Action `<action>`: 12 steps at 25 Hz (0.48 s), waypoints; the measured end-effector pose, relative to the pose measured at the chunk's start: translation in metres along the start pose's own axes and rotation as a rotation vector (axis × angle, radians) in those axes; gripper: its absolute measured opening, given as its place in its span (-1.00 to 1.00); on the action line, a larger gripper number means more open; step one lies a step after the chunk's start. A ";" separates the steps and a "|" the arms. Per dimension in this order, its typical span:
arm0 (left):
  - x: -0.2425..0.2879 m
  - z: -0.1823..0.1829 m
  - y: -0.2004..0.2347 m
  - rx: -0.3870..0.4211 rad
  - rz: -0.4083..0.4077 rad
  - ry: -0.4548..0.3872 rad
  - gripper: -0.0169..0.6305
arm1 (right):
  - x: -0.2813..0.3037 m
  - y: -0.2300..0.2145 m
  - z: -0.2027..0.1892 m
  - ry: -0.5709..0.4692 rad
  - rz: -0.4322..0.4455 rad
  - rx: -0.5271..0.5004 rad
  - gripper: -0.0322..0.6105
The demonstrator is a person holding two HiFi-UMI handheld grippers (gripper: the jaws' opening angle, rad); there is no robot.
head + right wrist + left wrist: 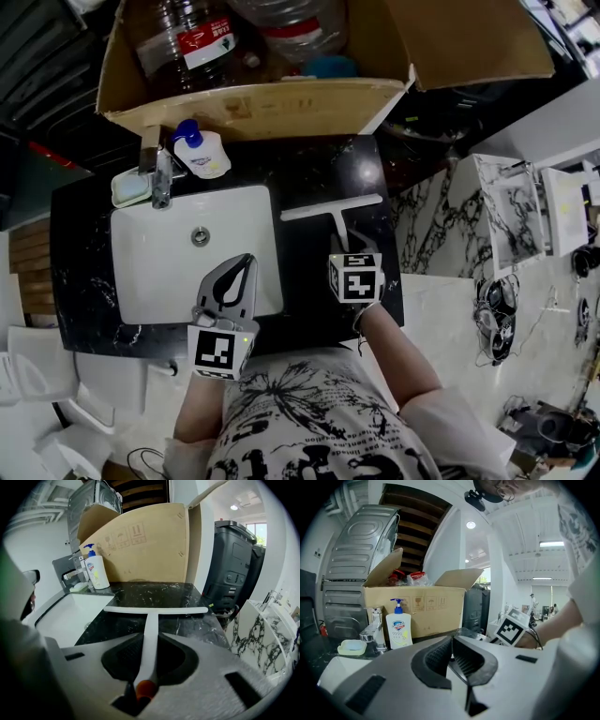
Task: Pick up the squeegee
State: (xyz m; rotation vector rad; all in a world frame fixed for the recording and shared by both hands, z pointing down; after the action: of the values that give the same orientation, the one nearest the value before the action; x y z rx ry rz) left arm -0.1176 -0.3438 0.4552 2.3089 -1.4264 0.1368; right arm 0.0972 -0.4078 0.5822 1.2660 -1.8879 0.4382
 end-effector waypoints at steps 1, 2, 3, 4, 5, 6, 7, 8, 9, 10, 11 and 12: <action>-0.001 0.000 0.000 -0.002 -0.001 0.005 -0.91 | 0.000 0.000 0.000 -0.001 -0.002 0.003 -0.67; -0.002 0.000 0.000 0.001 -0.002 0.005 -0.91 | -0.001 0.001 0.000 -0.003 -0.003 0.007 -0.67; -0.003 -0.001 0.000 0.007 -0.004 0.000 -0.91 | -0.002 0.001 0.000 -0.008 -0.003 0.012 -0.68; -0.004 -0.002 0.001 0.016 -0.005 -0.007 -0.91 | -0.003 0.001 0.001 -0.014 0.000 0.019 -0.68; -0.005 -0.002 0.001 0.021 -0.006 -0.012 -0.91 | -0.005 0.002 0.002 -0.023 0.005 0.026 -0.68; -0.006 -0.001 0.000 0.018 -0.007 -0.008 -0.91 | -0.008 0.002 0.003 -0.034 0.011 0.034 -0.68; -0.008 0.000 -0.001 0.012 -0.007 -0.001 -0.91 | -0.010 0.002 0.005 -0.045 0.019 0.041 -0.68; -0.009 0.002 -0.002 0.009 -0.008 0.001 -0.91 | -0.013 0.002 0.007 -0.058 0.024 0.047 -0.68; -0.009 0.003 -0.003 0.011 -0.009 -0.001 -0.91 | -0.016 0.002 0.010 -0.072 0.025 0.050 -0.68; -0.010 0.004 -0.003 0.013 -0.011 -0.004 -0.91 | -0.020 0.002 0.013 -0.089 0.023 0.050 -0.68; -0.011 0.006 -0.004 0.016 -0.013 -0.009 -0.91 | -0.024 0.002 0.016 -0.106 0.019 0.049 -0.68; -0.012 0.007 -0.004 0.018 -0.013 -0.015 -0.91 | -0.029 0.002 0.020 -0.125 0.014 0.046 -0.68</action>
State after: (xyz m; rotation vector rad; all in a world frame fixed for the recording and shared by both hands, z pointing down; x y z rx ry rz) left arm -0.1207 -0.3352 0.4439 2.3387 -1.4226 0.1290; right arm 0.0924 -0.4027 0.5477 1.3390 -2.0023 0.4205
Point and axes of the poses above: the fingertips, and each gripper's own axes: x forward along the fingers, y to its left, z out of its top, the point moved 5 cm from there along -x, backward along the fingers, and after that the axes turned 14 degrees about -x, right-handed, at the moved point
